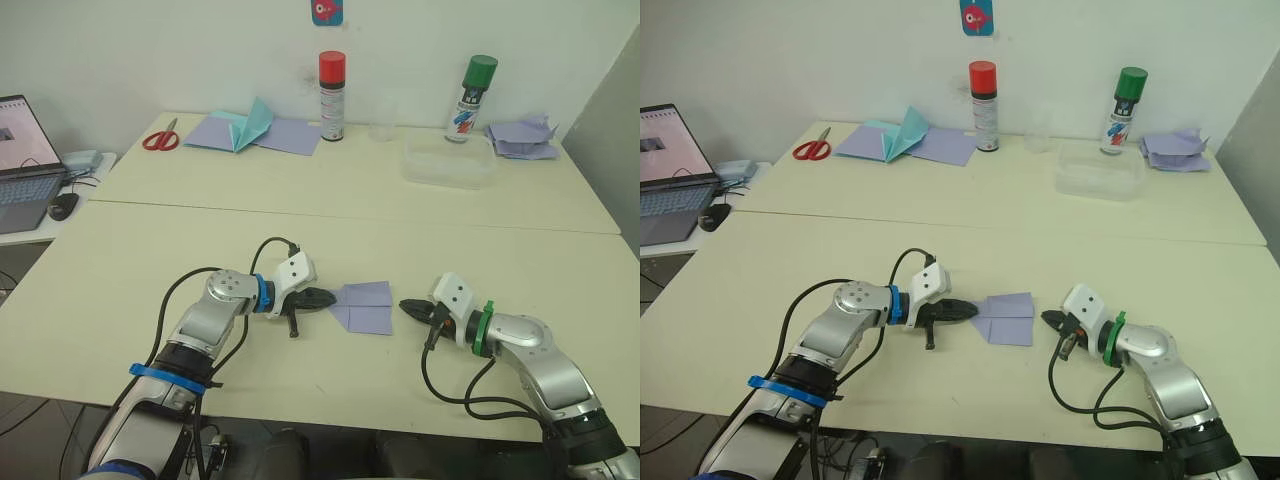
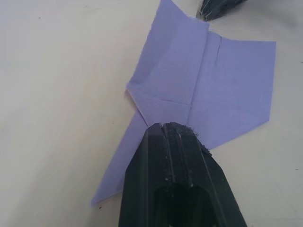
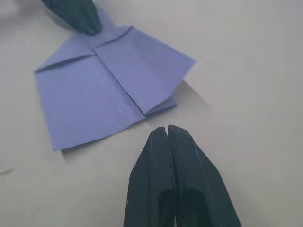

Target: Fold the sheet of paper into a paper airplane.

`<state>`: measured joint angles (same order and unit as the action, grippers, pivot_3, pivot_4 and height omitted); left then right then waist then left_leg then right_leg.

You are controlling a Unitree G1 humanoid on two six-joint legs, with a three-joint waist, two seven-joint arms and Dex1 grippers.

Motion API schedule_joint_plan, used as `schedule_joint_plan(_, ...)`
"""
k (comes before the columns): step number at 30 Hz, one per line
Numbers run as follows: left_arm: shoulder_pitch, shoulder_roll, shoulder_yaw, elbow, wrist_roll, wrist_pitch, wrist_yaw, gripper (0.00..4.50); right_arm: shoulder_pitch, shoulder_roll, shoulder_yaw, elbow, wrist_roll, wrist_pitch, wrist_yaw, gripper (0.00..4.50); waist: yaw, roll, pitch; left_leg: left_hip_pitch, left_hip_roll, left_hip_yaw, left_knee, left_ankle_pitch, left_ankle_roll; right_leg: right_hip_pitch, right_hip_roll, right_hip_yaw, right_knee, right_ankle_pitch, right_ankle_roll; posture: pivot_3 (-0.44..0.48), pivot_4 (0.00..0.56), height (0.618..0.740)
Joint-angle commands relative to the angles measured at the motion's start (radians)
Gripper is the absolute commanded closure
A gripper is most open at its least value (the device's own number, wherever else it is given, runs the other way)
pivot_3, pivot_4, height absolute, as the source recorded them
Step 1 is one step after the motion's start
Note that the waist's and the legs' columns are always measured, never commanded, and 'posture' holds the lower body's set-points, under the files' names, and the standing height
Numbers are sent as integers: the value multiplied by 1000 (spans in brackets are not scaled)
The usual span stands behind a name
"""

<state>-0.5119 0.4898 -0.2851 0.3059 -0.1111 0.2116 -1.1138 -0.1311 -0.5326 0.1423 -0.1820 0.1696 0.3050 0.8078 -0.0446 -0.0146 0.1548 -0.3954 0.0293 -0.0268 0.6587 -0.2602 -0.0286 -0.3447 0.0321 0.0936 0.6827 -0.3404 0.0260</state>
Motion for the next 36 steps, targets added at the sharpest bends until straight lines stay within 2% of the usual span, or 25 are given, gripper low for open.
schedule_joint_plan(1, 42, 20, -36, 64, 54, 28, 6, 4500, -11, 23, 11, -91, 36, -82, 31, 4467, -1, 0, 0, 0, 0, 0, 0, 0, 0, 0, 0, 0, 0, 0, 0, 0, 150, 740)
schedule_joint_plan(11, 44, 17, -38, 48, 52, 22, 1, 4500, -110, 132, 121, 50, -109, 24, -113, 4467, 2, 0, 0, -1, 0, 0, 0, 0, 0, -2, 0, 0, 0, 1, -1, 0, 150, 740)
schedule_joint_plan(18, 42, 26, -7, -22, 12, 30, -23, 4500, -88, 127, 165, 48, -129, 59, -98, 4467, 2, 0, 0, -3, 0, 1, -1, 0, 0, -5, 0, 1, 0, 2, -4, 0, 150, 740)
schedule_joint_plan(21, 16, -7, 44, -93, -57, 56, -15, 4500, -86, 129, 172, 59, -136, 59, -101, 4467, 0, -1, 2, -4, 0, 1, -1, 0, 0, -6, 0, 1, 0, 2, -4, 0, 150, 740)
schedule_joint_plan(25, 7, -32, 32, -131, -62, 62, -3, 4500, -94, 132, 171, 72, -134, 56, -102, 4467, 0, -2, 3, -5, 0, 1, -2, 0, 0, -7, 0, 0, 0, 2, -4, 0, 150, 740)
schedule_joint_plan(30, 2, -71, -14, -65, 5, 22, 35, 4500, -105, 132, 162, 86, -131, 60, -107, 4467, -3, -2, 3, -5, 0, 1, -2, 0, 0, -7, 0, 0, 0, 2, -4, 0, 150, 740)
schedule_joint_plan(36, -10, -55, -32, 28, 50, -13, 44, 4500, -104, 131, 163, 84, -132, 63, -110, 4467, -3, -2, 3, -5, 0, 1, -2, 0, 0, -7, 0, 0, 0, 2, -4, 0, 150, 740)
